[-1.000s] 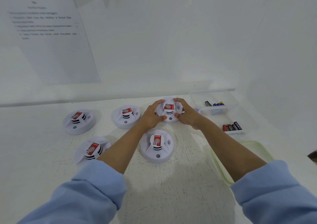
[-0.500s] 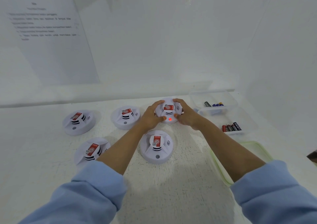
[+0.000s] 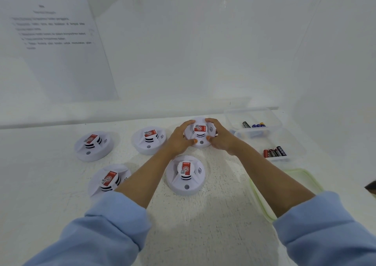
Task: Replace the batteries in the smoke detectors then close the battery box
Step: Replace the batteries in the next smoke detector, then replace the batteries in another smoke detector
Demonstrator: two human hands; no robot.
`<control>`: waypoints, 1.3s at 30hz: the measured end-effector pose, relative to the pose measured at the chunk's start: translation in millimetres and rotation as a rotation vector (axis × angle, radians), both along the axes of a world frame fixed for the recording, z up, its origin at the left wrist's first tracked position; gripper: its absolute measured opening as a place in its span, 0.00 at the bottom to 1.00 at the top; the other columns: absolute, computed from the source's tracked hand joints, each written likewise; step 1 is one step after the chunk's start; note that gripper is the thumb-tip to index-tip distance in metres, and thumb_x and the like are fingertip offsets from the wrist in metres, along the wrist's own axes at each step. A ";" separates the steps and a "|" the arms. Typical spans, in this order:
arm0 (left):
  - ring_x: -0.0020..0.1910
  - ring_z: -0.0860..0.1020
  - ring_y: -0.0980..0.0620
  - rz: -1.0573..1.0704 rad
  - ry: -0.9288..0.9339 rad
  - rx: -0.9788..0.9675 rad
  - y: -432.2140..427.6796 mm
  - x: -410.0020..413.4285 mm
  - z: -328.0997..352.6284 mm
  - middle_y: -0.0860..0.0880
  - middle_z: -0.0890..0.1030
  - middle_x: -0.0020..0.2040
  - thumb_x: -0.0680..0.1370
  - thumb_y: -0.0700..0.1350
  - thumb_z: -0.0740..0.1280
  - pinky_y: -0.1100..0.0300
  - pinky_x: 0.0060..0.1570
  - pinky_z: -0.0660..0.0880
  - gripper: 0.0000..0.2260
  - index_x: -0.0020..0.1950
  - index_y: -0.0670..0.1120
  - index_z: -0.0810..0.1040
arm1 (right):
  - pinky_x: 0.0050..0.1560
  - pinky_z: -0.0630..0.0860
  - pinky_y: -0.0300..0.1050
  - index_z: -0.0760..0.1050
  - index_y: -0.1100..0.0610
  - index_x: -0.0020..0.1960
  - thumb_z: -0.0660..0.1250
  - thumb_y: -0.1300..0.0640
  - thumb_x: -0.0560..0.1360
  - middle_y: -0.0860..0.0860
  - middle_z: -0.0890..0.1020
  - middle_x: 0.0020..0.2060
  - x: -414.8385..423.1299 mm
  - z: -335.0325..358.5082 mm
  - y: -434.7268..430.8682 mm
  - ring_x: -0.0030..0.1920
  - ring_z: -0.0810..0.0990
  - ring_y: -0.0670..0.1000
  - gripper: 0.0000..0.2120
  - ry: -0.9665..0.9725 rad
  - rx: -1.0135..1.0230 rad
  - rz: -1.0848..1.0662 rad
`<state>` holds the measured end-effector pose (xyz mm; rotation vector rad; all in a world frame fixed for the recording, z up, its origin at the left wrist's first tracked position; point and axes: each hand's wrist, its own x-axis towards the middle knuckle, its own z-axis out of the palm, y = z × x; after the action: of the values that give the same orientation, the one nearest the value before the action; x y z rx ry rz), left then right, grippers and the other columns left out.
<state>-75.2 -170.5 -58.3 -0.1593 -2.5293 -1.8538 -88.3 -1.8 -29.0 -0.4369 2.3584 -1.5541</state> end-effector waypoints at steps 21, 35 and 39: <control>0.71 0.64 0.46 -0.021 -0.123 -0.254 8.8 4.2 7.2 0.46 0.65 0.73 0.78 0.46 0.65 0.47 0.71 0.62 0.28 0.75 0.48 0.57 | 0.67 0.64 0.51 0.60 0.64 0.70 0.51 0.67 0.78 0.62 0.67 0.68 5.8 10.4 -11.8 0.67 0.66 0.61 0.20 0.047 0.337 -0.090; 0.63 0.70 0.52 0.401 0.133 -0.209 -66.5 38.1 58.4 0.46 0.73 0.65 0.75 0.39 0.66 0.63 0.58 0.65 0.18 0.64 0.48 0.74 | 0.72 0.57 0.47 0.54 0.55 0.74 0.70 0.56 0.72 0.54 0.55 0.75 10.7 34.4 -59.7 0.75 0.54 0.52 0.37 0.251 0.287 0.017; 0.69 0.63 0.48 0.272 -0.095 -0.189 -108.6 53.0 53.3 0.46 0.65 0.70 0.71 0.37 0.71 0.59 0.62 0.63 0.31 0.71 0.49 0.64 | 0.71 0.58 0.48 0.51 0.56 0.75 0.74 0.58 0.68 0.53 0.57 0.74 23.0 28.8 -98.4 0.74 0.56 0.53 0.44 0.131 0.259 0.173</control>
<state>-22.2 -279.1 -5.0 0.2672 -2.6266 -1.5588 -65.3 -100.1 -0.3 -0.6787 2.4994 -1.1579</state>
